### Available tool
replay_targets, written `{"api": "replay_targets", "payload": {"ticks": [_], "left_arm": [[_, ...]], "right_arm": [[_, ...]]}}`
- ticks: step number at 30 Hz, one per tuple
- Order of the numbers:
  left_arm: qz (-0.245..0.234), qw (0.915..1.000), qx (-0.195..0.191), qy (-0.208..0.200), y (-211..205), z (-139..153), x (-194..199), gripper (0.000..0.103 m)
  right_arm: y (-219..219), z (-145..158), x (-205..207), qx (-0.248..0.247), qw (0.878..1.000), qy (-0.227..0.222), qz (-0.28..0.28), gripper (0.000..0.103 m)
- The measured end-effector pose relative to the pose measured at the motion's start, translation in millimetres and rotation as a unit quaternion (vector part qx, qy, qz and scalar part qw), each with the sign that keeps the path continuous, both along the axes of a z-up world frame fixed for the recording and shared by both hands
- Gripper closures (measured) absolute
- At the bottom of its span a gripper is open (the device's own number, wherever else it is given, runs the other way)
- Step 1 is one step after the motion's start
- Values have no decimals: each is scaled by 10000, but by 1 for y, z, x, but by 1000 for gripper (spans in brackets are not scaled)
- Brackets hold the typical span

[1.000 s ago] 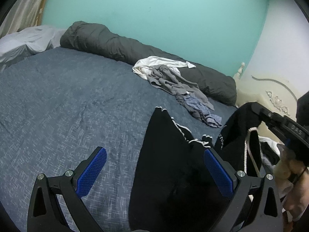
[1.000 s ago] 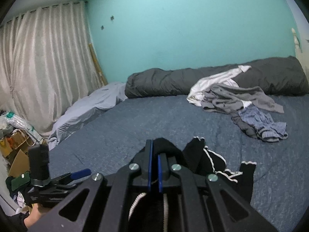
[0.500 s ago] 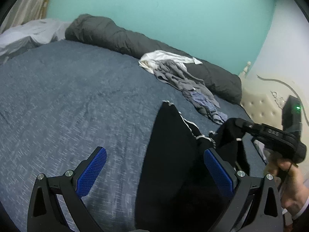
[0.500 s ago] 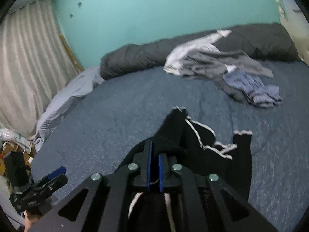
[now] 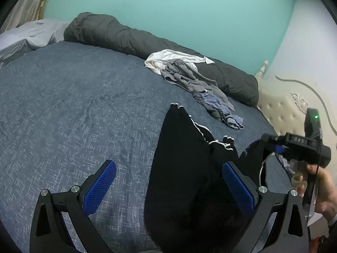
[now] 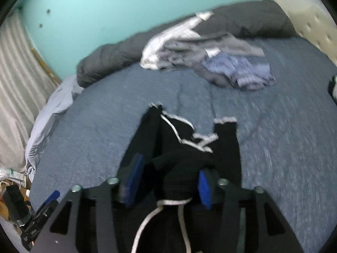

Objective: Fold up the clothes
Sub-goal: 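Drag the hoodie hood edge across the bed with the right tool to spread it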

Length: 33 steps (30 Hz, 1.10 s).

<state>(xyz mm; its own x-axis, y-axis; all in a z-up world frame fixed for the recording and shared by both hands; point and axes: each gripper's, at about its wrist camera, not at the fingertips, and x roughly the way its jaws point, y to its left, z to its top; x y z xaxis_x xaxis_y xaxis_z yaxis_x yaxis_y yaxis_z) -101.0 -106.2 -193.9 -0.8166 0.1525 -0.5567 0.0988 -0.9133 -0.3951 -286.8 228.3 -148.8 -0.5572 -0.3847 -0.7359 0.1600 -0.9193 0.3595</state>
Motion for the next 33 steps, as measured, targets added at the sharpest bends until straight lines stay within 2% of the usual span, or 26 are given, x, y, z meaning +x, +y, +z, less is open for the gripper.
{"api": "replay_targets", "payload": {"ticks": [2, 6, 10, 12, 15, 18, 21, 25, 26, 28, 30, 33], "left_arm": [[-11, 10000, -12, 0, 1, 0, 0, 1], [-34, 10000, -37, 0, 2, 0, -1, 1], [-56, 10000, -61, 0, 3, 0, -2, 0], [-56, 10000, -77, -7, 4, 0, -3, 1], [-56, 9999, -93, -18, 4, -1, -3, 0], [-61, 9999, -77, -19, 4, -2, -3, 0], [-56, 9999, -87, -43, 4, -3, -4, 0], [-37, 10000, -69, -42, 3, -3, -4, 0], [-44, 10000, -67, -35, 4, -3, -4, 0], [-56, 10000, -67, -21, 4, -3, -4, 0], [-75, 9999, -80, -18, 5, -3, -4, 0], [-122, 9999, -114, -25, 9, -3, -4, 1]], "right_arm": [[6, -6, 0, 47, 9998, -204, -36, 49], [20, -11, 5, 100, 9994, -288, -137, 49], [24, -11, 10, 94, 9994, -317, 75, 49], [24, -12, 10, 251, 9992, -297, 117, 49], [19, -15, 10, 744, 9966, -314, 144, 49], [21, -23, 8, 951, 9939, -537, 152, 49], [31, -29, 7, 1009, 9919, -764, -61, 49], [53, -28, 8, 1352, 9865, -790, -489, 49], [61, -29, 8, 1335, 9855, -837, -624, 49], [76, -30, 11, 954, 9880, -935, -771, 49], [86, -34, 14, 475, 9908, -1013, -758, 49], [83, -39, 17, 247, 9923, -1025, -645, 49]]}}
